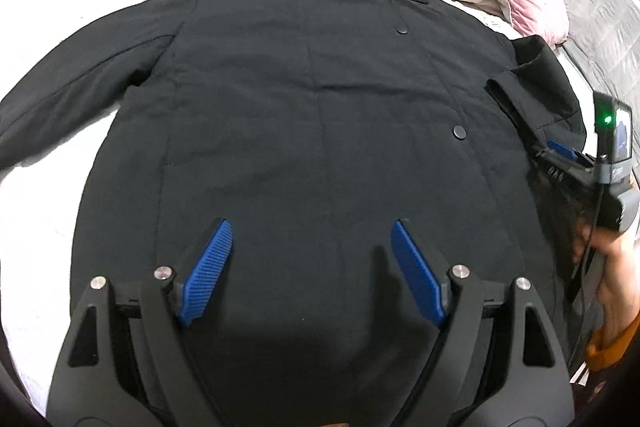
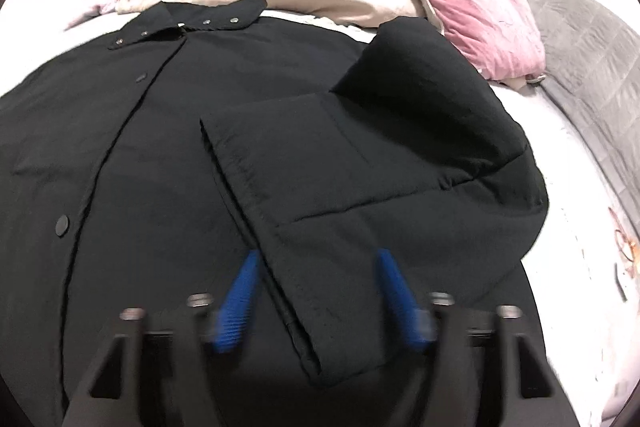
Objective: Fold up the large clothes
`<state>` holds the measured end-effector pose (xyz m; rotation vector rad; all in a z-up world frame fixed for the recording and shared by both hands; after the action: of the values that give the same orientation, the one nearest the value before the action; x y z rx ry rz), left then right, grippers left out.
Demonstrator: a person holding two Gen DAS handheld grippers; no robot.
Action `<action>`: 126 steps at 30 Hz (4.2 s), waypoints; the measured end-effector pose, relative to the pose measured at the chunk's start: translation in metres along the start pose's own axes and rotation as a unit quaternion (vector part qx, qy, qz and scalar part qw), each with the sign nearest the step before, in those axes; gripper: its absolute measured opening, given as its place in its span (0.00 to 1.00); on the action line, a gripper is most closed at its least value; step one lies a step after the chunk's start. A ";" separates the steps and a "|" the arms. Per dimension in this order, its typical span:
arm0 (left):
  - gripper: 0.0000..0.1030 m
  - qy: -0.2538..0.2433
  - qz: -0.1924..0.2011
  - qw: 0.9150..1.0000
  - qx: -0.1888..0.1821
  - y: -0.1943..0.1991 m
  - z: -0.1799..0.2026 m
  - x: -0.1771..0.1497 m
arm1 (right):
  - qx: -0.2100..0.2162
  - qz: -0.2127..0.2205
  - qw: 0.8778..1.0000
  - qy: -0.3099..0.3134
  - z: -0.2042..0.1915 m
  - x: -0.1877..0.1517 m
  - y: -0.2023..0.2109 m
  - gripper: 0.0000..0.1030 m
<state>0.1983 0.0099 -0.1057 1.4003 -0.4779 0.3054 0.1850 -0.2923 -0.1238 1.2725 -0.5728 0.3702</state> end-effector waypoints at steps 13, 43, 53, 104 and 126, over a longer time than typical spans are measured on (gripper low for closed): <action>0.80 -0.034 0.013 0.999 0.006 -0.004 0.009 -0.004 | -0.046 0.066 0.992 -0.099 0.176 0.036 0.076 0.08; 0.80 -0.078 0.051 0.993 0.070 -0.026 0.008 -0.008 | 0.023 0.023 0.992 -0.122 0.201 0.077 -0.034 0.66; 0.80 -0.086 0.019 0.993 0.074 -0.016 0.008 -0.006 | -0.031 -0.043 0.990 -0.130 0.304 0.014 -0.085 0.75; 0.27 -0.223 0.059 0.917 -0.324 -0.121 0.490 0.135 | 0.078 -0.006 0.888 -0.454 0.518 -0.043 -0.064 0.62; 0.27 -0.275 0.031 0.919 -0.281 -0.145 0.505 0.120 | -0.080 -0.023 0.944 -0.318 0.489 -0.044 -0.041 0.39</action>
<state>0.3009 -0.5184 -0.1221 0.8861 -0.9886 -0.1863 0.0768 -0.7723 -0.0923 1.2360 -1.0941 -0.1428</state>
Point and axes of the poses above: each gripper's, at about its wrist camera, not at the fingertips, and y roughly against the way its jaws point, z to its right, x to its top, the point moved 8 cm from there along -y, roughly the way its jaws point, and after that the axes turned 2 degrees about x, right-handed, at the moved point
